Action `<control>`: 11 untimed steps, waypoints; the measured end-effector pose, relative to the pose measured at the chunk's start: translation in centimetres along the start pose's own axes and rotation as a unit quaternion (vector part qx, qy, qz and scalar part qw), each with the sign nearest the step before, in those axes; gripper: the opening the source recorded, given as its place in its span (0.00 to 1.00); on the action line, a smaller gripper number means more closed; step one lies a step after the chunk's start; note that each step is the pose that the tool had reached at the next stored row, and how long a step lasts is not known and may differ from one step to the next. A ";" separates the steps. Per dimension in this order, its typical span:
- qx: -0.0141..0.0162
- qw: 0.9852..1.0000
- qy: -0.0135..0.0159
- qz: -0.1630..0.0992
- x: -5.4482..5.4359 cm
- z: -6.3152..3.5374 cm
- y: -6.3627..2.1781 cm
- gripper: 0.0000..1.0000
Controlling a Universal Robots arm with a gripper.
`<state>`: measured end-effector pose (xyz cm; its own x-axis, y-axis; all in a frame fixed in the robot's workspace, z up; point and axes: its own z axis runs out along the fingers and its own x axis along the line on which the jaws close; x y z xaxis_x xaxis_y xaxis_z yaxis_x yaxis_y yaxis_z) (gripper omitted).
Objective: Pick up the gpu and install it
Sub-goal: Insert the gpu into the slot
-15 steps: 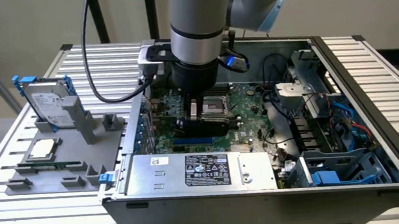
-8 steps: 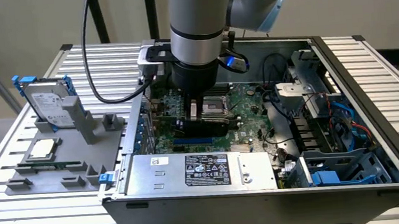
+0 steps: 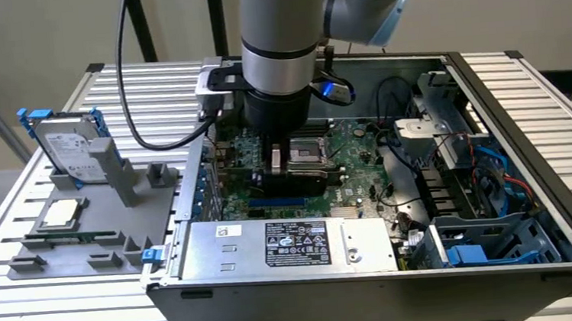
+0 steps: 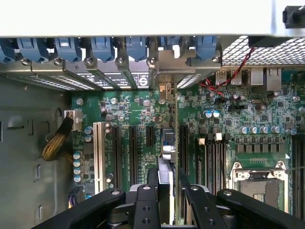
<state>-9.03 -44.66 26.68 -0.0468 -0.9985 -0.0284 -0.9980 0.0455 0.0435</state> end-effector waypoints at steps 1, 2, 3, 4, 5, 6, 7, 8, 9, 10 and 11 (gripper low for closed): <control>0.000 1.000 0.000 -0.001 0.0 0.03 0.06 0.27; 0.000 1.000 0.000 -0.002 0.0 0.07 0.12 0.27; 0.000 1.000 0.000 -0.003 0.0 0.11 0.15 0.27; 0.000 1.000 0.000 -0.004 0.0 0.14 0.16 0.27; 0.000 1.000 0.000 -0.005 0.0 0.16 0.16 0.27; 0.000 1.000 0.000 -0.005 0.0 0.18 0.16 0.27; 0.000 1.000 0.000 -0.005 0.0 0.22 0.16 0.27; 0.000 1.000 0.000 -0.005 0.0 0.28 0.16 0.27; 0.000 1.000 0.000 -0.005 0.0 0.34 0.16 0.27; 0.000 1.000 0.000 -0.005 0.0 0.40 0.15 0.27; 0.000 1.000 0.000 -0.005 0.0 0.49 0.15 0.27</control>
<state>-9.20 -44.66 26.20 -0.0373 -0.9989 -0.0285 -0.9984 0.0360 0.0426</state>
